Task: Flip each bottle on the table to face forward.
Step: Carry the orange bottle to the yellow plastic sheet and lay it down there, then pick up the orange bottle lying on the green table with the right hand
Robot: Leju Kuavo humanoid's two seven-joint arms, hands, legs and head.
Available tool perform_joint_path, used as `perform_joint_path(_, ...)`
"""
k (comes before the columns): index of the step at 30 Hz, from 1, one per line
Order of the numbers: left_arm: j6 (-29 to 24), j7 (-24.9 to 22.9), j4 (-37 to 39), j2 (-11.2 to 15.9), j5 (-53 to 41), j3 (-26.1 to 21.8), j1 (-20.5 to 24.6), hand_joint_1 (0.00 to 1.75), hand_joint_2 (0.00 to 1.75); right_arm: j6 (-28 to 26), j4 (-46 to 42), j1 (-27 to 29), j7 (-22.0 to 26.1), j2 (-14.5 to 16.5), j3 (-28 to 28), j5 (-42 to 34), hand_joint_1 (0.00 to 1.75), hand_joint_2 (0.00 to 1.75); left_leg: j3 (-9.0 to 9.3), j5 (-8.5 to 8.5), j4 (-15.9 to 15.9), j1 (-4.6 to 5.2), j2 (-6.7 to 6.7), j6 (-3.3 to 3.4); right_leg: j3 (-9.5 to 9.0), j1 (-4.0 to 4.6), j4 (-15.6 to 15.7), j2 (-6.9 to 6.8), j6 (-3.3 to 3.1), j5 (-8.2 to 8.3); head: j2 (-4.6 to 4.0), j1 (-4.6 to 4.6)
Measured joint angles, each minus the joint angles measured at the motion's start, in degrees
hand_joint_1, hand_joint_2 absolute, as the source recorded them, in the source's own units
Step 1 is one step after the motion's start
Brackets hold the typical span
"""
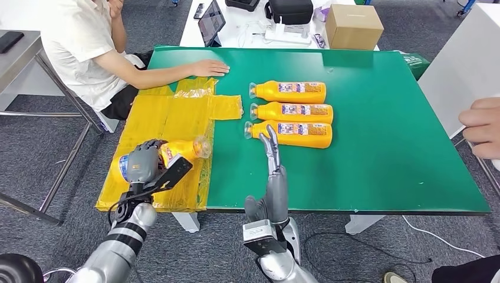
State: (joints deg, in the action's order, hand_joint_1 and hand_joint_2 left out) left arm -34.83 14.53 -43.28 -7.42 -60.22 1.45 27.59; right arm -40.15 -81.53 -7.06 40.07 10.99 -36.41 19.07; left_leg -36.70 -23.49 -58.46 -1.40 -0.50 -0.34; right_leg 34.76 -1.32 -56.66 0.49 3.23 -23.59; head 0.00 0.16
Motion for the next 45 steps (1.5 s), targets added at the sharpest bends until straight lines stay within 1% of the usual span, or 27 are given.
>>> perform_joint_path(4,2.8,-0.8,6.2,0.8,-0.4,1.0,3.4,1.75,1.75,0.0,-0.4,0.0,0.0,0.1,0.0,-0.7,0.0,0.0,-0.01,0.0,0.0,0.0,-0.02,0.0,-0.01,-0.01,0.0,-0.01,0.01,-0.01,0.0,0.0)
perform_joint_path(7,6.3,-3.1,9.9,1.1,-2.0,2.4,5.8,1.75,1.75,0.0,-0.6,-0.1,0.0,0.1,0.0,-1.9,0.0,0.0,-0.01,0.0,0.0,0.01,-0.07,0.0,-0.06,-0.01,0.0,-0.02,0.01,-0.02,0.0,0.0)
perform_joint_path(8,7.1,-4.2,10.9,1.2,-2.6,3.1,6.5,1.63,1.75,0.0,-0.6,-0.1,0.0,0.1,-0.1,-2.5,0.0,0.0,-0.01,0.0,0.0,0.01,-0.07,0.0,-0.07,-0.01,0.0,-0.02,0.01,-0.02,0.0,-0.01)
perform_joint_path(10,8.4,-5.8,12.7,1.3,-3.2,4.2,7.7,1.11,1.75,0.0,-0.6,-0.1,0.0,0.1,-0.3,-3.6,0.0,0.0,0.01,0.0,0.0,0.01,-0.07,0.0,-0.07,-0.01,0.0,-0.02,0.01,-0.02,0.0,0.0)
perform_joint_path(12,10.2,-5.4,14.1,1.4,-2.6,4.9,8.6,0.48,1.75,0.0,-0.6,-0.2,0.0,0.0,-0.6,-4.4,0.0,0.0,0.06,0.0,0.0,0.01,-0.07,0.0,-0.12,-0.01,0.0,-0.02,0.01,-0.02,0.0,-0.02)
perform_joint_path(14,12.3,-2.8,15.0,1.6,-1.1,5.2,9.2,0.12,1.75,0.0,-0.6,-0.2,0.0,-0.2,-0.9,-5.1,0.0,0.0,0.12,0.0,0.0,0.01,-0.1,0.0,-0.2,-0.01,0.0,-0.05,0.01,-0.03,0.0,-0.02)
perform_joint_path(15,13.5,-0.5,15.2,1.6,-0.1,5.3,9.3,0.0,1.75,0.0,-0.6,-0.2,0.0,-0.3,-1.0,-5.6,0.0,0.0,0.14,0.0,0.0,0.01,-0.13,0.0,-0.24,-0.01,0.0,-0.07,0.01,-0.03,0.0,-0.02)
perform_joint_path(17,16.5,5.2,15.3,1.7,2.3,5.4,8.9,0.0,1.75,0.0,-0.6,-0.3,0.0,-0.7,-1.5,-6.7,0.0,0.0,0.15,0.01,0.0,0.01,-0.14,0.0,-0.26,-0.01,0.0,-0.1,0.01,-0.03,0.0,-0.01)
perform_joint_path(19,19.2,9.5,15.4,1.6,4.3,5.6,8.3,0.0,1.75,0.0,-0.6,-0.4,0.0,-1.1,-2.1,-7.5,0.0,0.0,0.14,0.01,0.0,0.01,-0.11,0.0,-0.25,-0.01,0.0,-0.09,0.01,-0.03,0.0,0.01)
perform_joint_path(21,22.2,12.3,15.3,1.4,6.2,6.0,7.9,0.0,0.87,0.5,-0.6,-0.5,0.0,-1.4,-2.6,-9.3,0.0,0.0,0.14,0.01,0.0,0.02,-0.1,0.0,-0.25,-0.02,0.0,-0.09,0.01,-0.03,0.0,0.01)
perform_joint_path(23,26.3,14.2,14.7,1.4,8.0,6.8,7.6,0.0,0.0,2.3,-0.6,-0.7,0.0,-1.8,-3.1,-12.0,0.0,0.0,0.15,0.01,0.0,0.03,-0.14,0.0,-0.28,-0.02,0.0,-0.1,0.01,-0.03,0.0,0.01)
perform_joint_path(27,34.8,15.6,11.8,1.8,9.7,10.5,6.5,0.0,0.0,7.3,-0.7,-0.6,0.0,-2.1,-3.0,-15.0,0.0,0.0,0.19,0.01,0.0,0.02,-0.14,-0.01,-0.3,-0.01,0.0,-0.11,0.01,-0.03,0.0,-0.01)
perform_joint_path(29,38.7,16.3,9.8,2.2,11.1,12.8,5.9,0.0,0.0,8.7,-0.9,-0.4,0.0,-2.1,-2.5,-15.1,0.0,0.0,0.21,0.01,0.0,0.01,-0.13,-0.01,-0.32,0.0,0.0,-0.11,0.01,-0.03,0.0,-0.01)
perform_joint_path(30,39.8,16.6,8.9,2.5,11.8,13.8,5.6,0.0,0.0,9.1,-1.0,-0.3,0.0,-2.1,-2.2,-15.1,0.0,0.0,0.22,0.01,0.0,0.01,-0.13,-0.01,-0.33,0.0,0.0,-0.11,0.01,-0.03,0.0,-0.01)
perform_joint_path(33,40.9,17.4,6.0,3.0,13.7,16.3,4.2,0.0,0.0,9.5,-1.1,0.0,0.0,-2.1,-1.6,-15.0,0.0,0.0,0.22,0.01,0.0,0.01,-0.13,-0.01,-0.33,-0.01,0.0,-0.11,0.01,-0.03,0.0,0.0)
perform_joint_path(36,38.9,17.6,3.4,3.3,15.6,17.5,2.6,0.0,0.0,9.5,-1.2,0.2,0.0,-2.1,-1.3,-14.8,0.0,0.0,0.21,0.01,0.0,0.02,-0.12,-0.01,-0.32,-0.02,0.0,-0.11,0.01,-0.03,0.0,-0.01)
perform_joint_path(39,32.7,17.7,-0.6,3.2,19.7,18.0,-0.1,0.0,1.31,8.5,-1.2,0.5,0.0,-2.1,-1.1,-14.1,0.0,0.0,0.17,0.0,0.0,0.03,-0.1,-0.01,-0.25,-0.02,0.0,-0.09,0.01,-0.03,0.0,-0.01)
perform_joint_path(40,29.7,17.8,-2.5,3.0,21.9,17.9,-1.3,0.0,1.75,7.6,-1.2,0.7,0.0,-2.1,-1.1,-13.7,0.0,0.44,0.15,0.0,0.0,0.03,-0.09,0.0,-0.22,-0.02,0.0,-0.09,0.01,-0.03,0.0,0.0)
perform_joint_path(43,18.4,18.7,-9.4,1.2,31.3,17.2,-6.1,0.0,1.75,3.3,-1.0,1.4,0.0,-2.3,-1.2,-10.9,0.0,1.75,0.09,-0.04,0.0,0.03,-0.09,-0.01,-0.15,-0.02,0.0,-0.09,0.01,-0.04,0.0,-0.01)
perform_joint_path(45,12.9,18.0,-14.0,-0.9,39.2,16.3,-9.2,0.0,1.75,1.1,-1.0,2.0,0.0,-2.3,-0.9,-7.4,0.0,1.75,0.05,-0.06,0.0,0.03,-0.09,-0.02,-0.11,-0.02,0.0,-0.09,0.02,-0.05,0.0,0.0)
